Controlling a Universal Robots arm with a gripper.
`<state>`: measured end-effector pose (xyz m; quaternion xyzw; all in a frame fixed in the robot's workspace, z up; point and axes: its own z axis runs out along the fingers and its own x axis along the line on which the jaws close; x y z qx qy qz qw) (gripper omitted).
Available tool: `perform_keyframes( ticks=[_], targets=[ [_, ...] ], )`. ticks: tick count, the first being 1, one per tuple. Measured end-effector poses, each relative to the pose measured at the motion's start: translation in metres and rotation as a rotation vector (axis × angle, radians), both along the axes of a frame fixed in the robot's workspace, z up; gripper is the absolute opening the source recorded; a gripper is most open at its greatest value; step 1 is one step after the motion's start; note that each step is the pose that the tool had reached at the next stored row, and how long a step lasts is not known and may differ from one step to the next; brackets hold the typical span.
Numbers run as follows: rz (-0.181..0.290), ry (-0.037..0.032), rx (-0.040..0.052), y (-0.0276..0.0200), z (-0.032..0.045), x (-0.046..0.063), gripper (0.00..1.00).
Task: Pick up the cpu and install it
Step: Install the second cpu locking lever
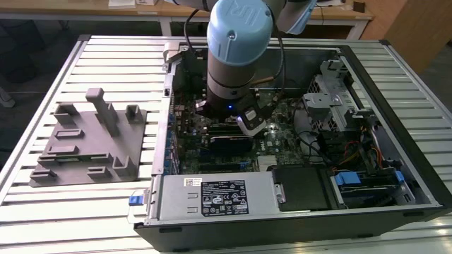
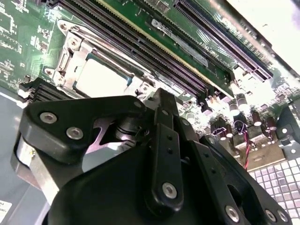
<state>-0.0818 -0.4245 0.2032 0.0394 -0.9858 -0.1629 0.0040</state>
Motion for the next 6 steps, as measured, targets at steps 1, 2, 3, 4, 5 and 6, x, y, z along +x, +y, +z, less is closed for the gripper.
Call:
perform_keyframes(
  ticks=[1,2,3,4,5,6],
  targets=[
    [0.0,0.0001,-0.0001,-0.0001,0.0007,0.0,0.11],
    [0.0,0.0001,-0.0001,0.0,0.0014,0.0,0.11],
    [0.0,0.0,0.0,0.0,0.0019,0.0,0.11],
    [0.0,0.0,0.0,0.0,0.0027,0.0,0.11],
    [0.0,0.0,0.0001,0.0,0.0033,0.0,0.11],
    [0.001,-0.0001,0.0002,0.0,0.0037,0.0,0.11]
  ],
)
